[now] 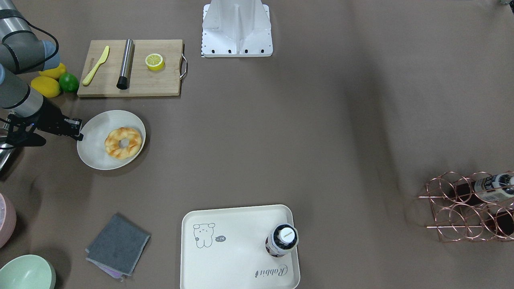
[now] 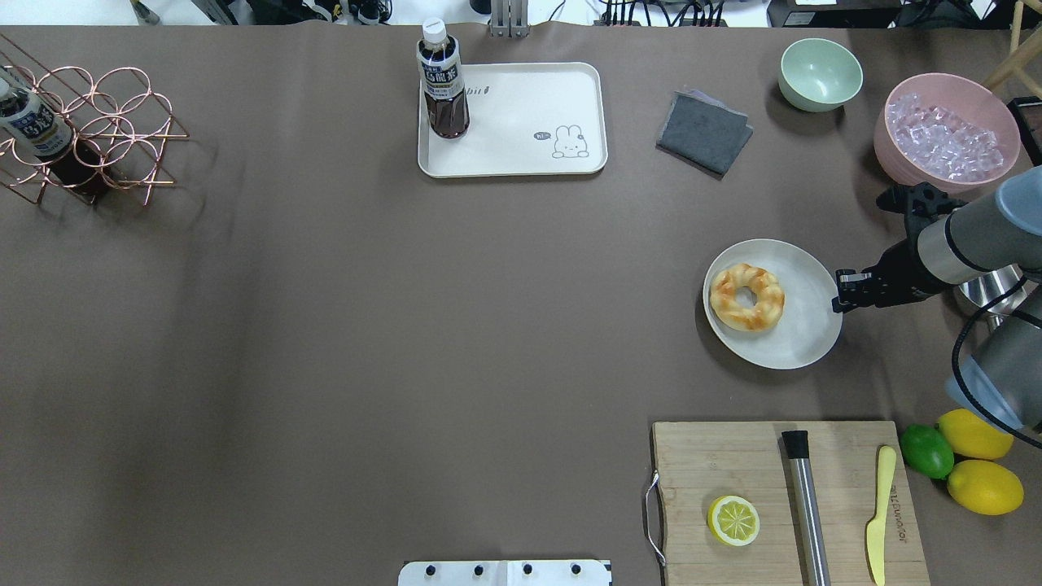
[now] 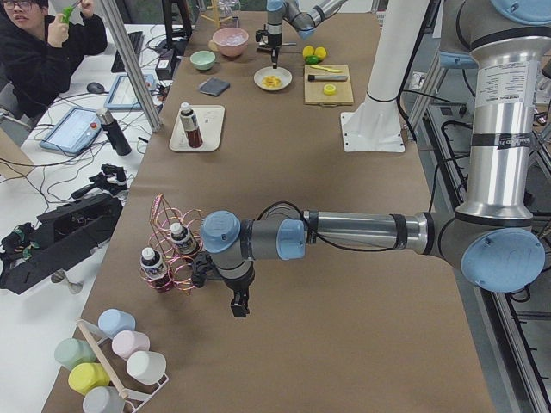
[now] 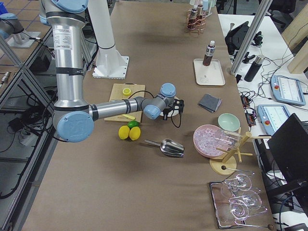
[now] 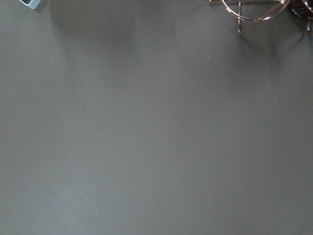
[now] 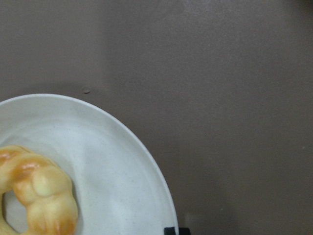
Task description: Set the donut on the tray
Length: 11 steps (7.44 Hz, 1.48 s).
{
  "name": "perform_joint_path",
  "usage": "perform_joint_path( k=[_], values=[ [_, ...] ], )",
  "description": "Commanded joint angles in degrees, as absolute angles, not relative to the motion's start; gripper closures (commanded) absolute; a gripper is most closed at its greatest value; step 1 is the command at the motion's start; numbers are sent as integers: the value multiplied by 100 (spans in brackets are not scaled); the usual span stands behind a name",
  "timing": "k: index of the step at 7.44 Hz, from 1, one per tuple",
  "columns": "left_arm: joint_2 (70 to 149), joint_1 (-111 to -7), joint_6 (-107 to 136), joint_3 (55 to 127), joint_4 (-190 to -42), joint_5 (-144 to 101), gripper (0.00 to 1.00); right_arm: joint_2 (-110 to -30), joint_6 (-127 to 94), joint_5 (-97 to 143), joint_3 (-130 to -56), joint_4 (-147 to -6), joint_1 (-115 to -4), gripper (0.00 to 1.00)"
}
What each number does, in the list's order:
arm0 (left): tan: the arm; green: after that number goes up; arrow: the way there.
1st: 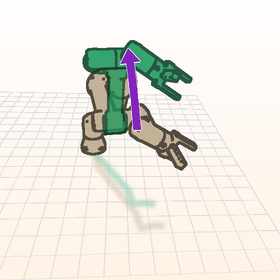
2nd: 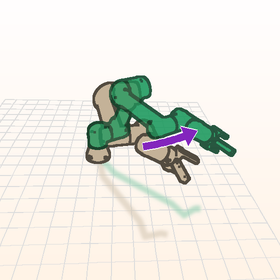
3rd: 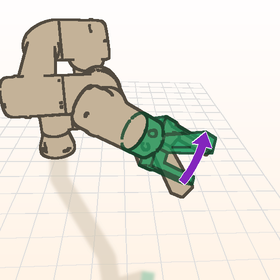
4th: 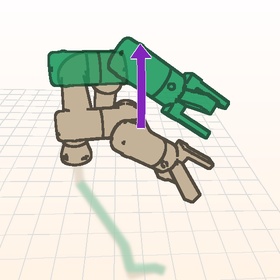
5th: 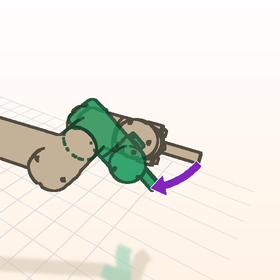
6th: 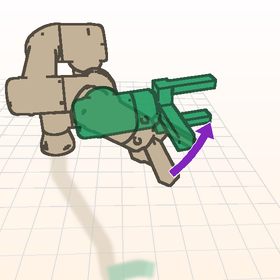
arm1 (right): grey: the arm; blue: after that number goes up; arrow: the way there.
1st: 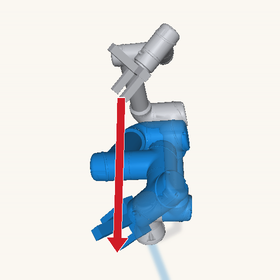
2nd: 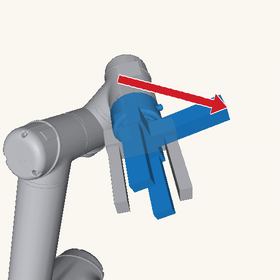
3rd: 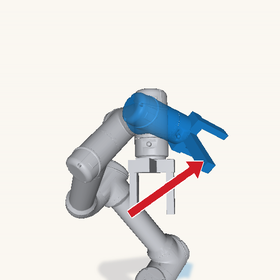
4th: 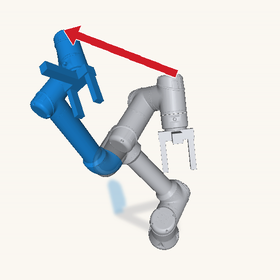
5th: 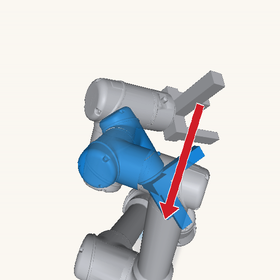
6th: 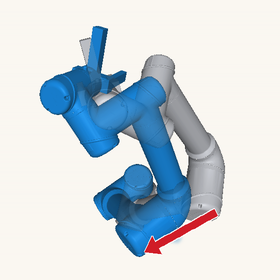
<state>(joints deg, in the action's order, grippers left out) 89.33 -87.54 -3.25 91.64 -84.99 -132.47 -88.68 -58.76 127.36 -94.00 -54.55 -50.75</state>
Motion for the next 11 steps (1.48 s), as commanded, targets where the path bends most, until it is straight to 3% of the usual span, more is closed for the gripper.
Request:
perform_joint_path(
  k=[1, 6, 11],
  values=[
    [8938, -8754, -325, 9167, -8499, -13254, 2, -8877, -5915, 12805, -9440, -5109, -5080, 100],
    [8930, -8754, -316, 9158, -8499, -13245, 2, -8282, -6501, 13245, -9361, -5045, -5396, 100],
    [8964, -8754, -316, 9150, -8499, -13245, 2, -6955, -7074, 13175, -8395, -5045, -5388, 100]
  ],
)
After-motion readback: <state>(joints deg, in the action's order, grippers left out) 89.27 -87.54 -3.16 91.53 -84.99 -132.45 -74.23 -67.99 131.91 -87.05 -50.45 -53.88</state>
